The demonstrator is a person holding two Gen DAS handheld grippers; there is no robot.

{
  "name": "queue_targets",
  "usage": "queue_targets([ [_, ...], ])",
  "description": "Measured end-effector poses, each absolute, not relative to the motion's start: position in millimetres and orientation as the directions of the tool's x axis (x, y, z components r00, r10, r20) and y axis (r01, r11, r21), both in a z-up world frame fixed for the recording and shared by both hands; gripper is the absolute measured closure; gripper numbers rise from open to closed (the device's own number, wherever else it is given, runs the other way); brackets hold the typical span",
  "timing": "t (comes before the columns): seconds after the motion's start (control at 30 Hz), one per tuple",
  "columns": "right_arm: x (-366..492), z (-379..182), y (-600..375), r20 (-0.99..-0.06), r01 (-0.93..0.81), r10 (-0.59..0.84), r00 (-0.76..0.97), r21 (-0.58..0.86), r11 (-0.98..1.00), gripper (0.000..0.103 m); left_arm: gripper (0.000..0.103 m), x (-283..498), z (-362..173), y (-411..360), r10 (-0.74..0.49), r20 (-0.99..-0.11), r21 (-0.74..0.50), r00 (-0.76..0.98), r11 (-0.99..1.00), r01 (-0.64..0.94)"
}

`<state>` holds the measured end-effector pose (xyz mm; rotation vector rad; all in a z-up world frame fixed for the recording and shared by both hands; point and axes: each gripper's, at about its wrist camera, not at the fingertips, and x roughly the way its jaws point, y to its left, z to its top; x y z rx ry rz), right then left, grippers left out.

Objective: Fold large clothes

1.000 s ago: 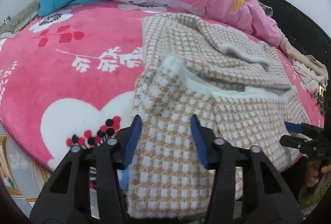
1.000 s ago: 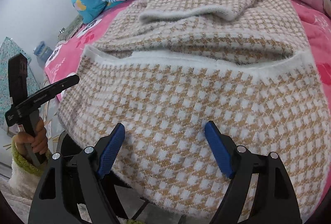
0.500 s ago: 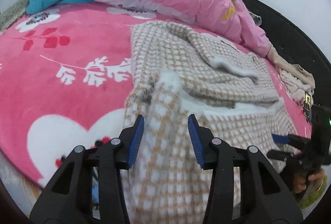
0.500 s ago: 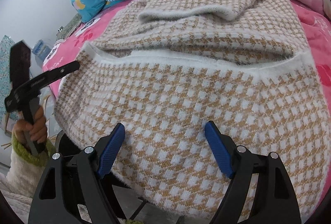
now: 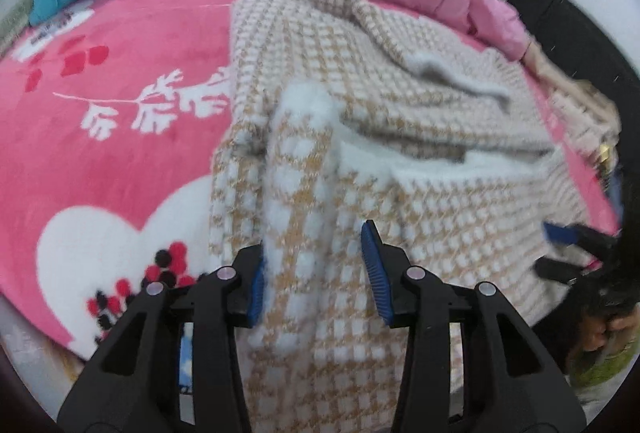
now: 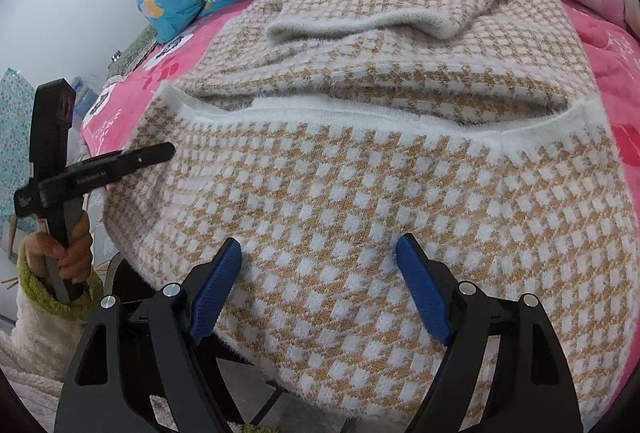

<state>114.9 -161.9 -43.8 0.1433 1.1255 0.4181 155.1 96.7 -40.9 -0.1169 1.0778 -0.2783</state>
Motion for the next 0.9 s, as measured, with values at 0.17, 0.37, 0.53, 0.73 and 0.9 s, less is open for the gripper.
queue_targets([
  [0.17, 115, -42, -162, -0.845, -0.245, 0.39, 0.367, 0.317, 0.916, 0.025, 0.064, 149, -41, 74, -0.141, -0.87, -0.073, 0.472, 0.985, 0.159],
  [0.37, 108, -20, -161, -0.831, -0.252, 0.319, 0.455, 0.223, 0.942, 0.025, 0.064, 145, -38, 63, -0.066, -0.868, 0.003, 0.492, 0.99, 0.138],
  [0.53, 112, -17, -164, -0.829, -0.231, 0.289, 0.479, 0.199, 0.952, 0.025, 0.064, 143, -36, 61, -0.036, -0.865, 0.034, 0.5, 0.991, 0.129],
  [0.73, 122, -36, -170, -0.859, -0.192, 0.271, 0.434, 0.206, 0.96, 0.024, 0.064, 141, -36, 55, -0.014, -0.86, 0.057, 0.51, 0.991, 0.123],
  [0.9, 121, -41, -161, -0.867, -0.224, 0.247, 0.433, 0.163, 0.961, 0.015, 0.064, 141, -36, 55, -0.011, -0.86, 0.061, 0.511, 0.991, 0.123],
])
